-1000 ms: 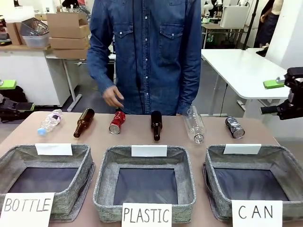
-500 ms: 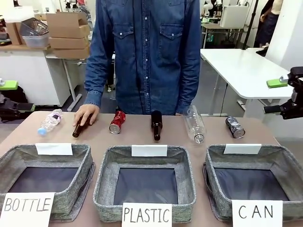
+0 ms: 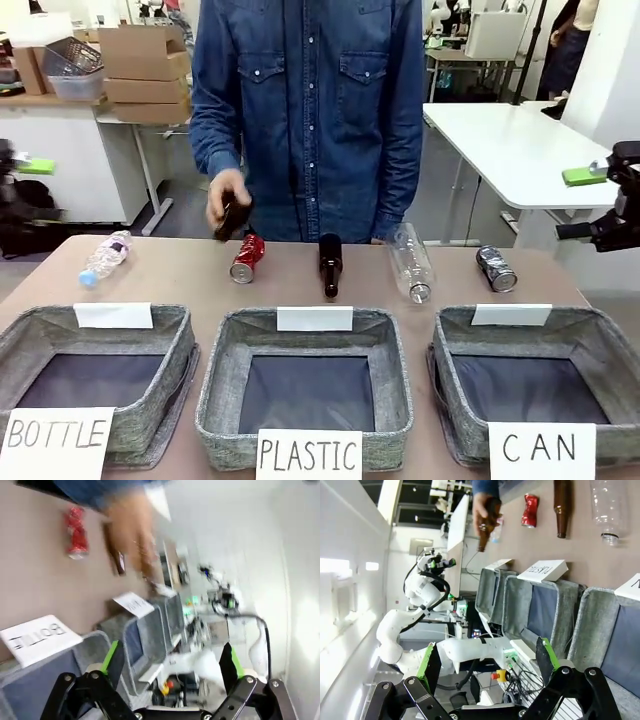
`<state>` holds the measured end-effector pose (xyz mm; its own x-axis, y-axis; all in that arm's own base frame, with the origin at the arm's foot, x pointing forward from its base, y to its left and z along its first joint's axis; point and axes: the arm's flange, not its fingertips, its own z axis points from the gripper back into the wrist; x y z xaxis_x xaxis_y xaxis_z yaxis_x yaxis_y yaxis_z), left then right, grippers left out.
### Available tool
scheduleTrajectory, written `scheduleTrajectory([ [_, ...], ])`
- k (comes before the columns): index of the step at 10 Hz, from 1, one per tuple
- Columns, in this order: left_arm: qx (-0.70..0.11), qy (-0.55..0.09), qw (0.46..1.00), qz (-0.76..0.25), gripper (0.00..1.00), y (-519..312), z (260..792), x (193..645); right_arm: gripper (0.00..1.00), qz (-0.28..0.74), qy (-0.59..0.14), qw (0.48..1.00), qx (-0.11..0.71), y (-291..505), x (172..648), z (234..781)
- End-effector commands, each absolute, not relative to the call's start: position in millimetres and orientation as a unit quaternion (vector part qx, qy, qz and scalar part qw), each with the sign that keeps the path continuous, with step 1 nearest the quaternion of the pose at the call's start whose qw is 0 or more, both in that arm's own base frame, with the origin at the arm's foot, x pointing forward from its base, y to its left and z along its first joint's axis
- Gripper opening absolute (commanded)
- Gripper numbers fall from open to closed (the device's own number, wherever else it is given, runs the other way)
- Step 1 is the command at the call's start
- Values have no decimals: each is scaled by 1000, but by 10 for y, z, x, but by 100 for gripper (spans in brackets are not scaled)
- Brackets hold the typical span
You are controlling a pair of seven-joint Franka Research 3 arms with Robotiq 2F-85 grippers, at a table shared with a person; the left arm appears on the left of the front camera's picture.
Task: Sort the can waste into the basket.
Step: Pick up the can waste from the table and place it in the right Fabric basket.
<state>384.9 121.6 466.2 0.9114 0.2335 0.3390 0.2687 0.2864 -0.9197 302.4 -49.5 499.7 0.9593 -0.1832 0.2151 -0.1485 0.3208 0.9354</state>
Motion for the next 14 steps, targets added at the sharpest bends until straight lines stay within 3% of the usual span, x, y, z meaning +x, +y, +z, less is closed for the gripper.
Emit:
scheduleTrajectory([
  [1,-557,-267,784,68,100,1421,4852,3348,100,-2,-156,791,591,-485,3066,5005],
  [3,-554,-275,782,78,100,1452,4825,3214,100,-2,-156,791,591,-485,3066,5005],
  [10,-544,-241,801,66,100,1364,4796,3418,100,-2,-156,791,591,-485,3066,5005],
  [12,-478,-266,832,87,100,1513,5021,3293,100,-2,-156,791,591,-485,3066,5005],
  [14,-478,-299,819,109,100,1940,5410,2963,100,-2,-156,791,591,-485,3066,5005],
])
